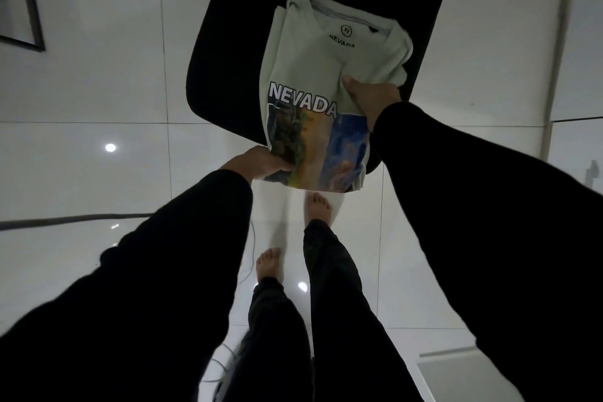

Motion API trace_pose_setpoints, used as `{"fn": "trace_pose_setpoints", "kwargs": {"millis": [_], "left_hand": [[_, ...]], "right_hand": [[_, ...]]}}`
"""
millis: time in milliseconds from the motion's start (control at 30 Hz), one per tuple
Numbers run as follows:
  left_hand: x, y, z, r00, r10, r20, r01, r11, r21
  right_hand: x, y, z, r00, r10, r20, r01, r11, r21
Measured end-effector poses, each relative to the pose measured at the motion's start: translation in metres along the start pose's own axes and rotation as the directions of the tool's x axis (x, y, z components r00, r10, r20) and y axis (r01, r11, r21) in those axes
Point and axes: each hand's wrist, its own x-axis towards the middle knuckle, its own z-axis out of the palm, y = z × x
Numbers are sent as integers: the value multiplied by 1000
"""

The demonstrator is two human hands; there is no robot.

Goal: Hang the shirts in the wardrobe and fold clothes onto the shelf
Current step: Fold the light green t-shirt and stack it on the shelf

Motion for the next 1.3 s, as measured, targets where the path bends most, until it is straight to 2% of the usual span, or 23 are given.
{"fn": "trace_pose_setpoints", "kwargs": {"millis": [67, 133, 200, 267, 333, 433, 533, 600, 733, 800, 833, 900, 933, 1100, 1233, 1300], "left_hand": [[-12, 1, -2, 997, -6, 76, 14, 995, -100], [-29, -3, -12, 987, 0, 161, 33, 979, -199], [-47, -10, -28, 980, 15, 196, 39, 963, -267], [-70, -16, -45, 980, 52, 191, 33, 909, -416], [-93, -21, -59, 976, 130, 173, 9, 774, -633], [-133, -27, -73, 940, 313, 136, -38, 492, -870], [-178, -20, -79, 860, 511, 20, -121, 242, -963], [-213, -6, -78, 767, 641, -19, -175, 182, -968], [-295, 32, -66, 552, 831, 61, -301, 268, -915], [-337, 52, -53, 407, 902, 144, -362, 304, -881], [-358, 62, -45, 329, 926, 187, -407, 318, -856], [-396, 79, -27, 231, 935, 268, -497, 350, -794], [-414, 87, -16, 223, 930, 294, -529, 368, -764], [-497, 130, 71, 220, 909, 353, -677, 403, -616], [-534, 161, 140, 257, 892, 371, -671, 441, -596], [-557, 171, 189, 239, 878, 414, -663, 459, -591]], "right_hand": [[-12, -4, 7, 994, -5, 109, 0, 999, 41], [-25, -11, 10, 978, 20, 207, -58, 982, 179], [-43, -18, 9, 966, 19, 257, -127, 902, 413], [-65, -25, 4, 952, -59, 300, -138, 793, 594], [-87, -33, -4, 941, -178, 289, -100, 668, 737], [-128, -48, -27, 925, -290, 248, -73, 503, 861], [-186, -64, -56, 913, -373, 162, -6, 386, 923], [-229, -71, -79, 902, -423, 87, 56, 314, 948], [-319, -73, -136, 863, -498, -85, 194, 170, 966], [-364, -70, -169, 847, -502, -175, 261, 106, 960], [-384, -67, -186, 843, -488, -228, 298, 70, 952], [-424, -56, -221, 830, -450, -329, 366, -6, 931], [-443, -49, -238, 822, -436, -365, 388, -38, 921], [-521, 13, -335, 781, -254, -570, 581, -37, 813], [-538, 72, -397, 742, -120, -660, 658, -57, 751], [-543, 110, -431, 717, -61, -694, 690, -74, 720]]}}
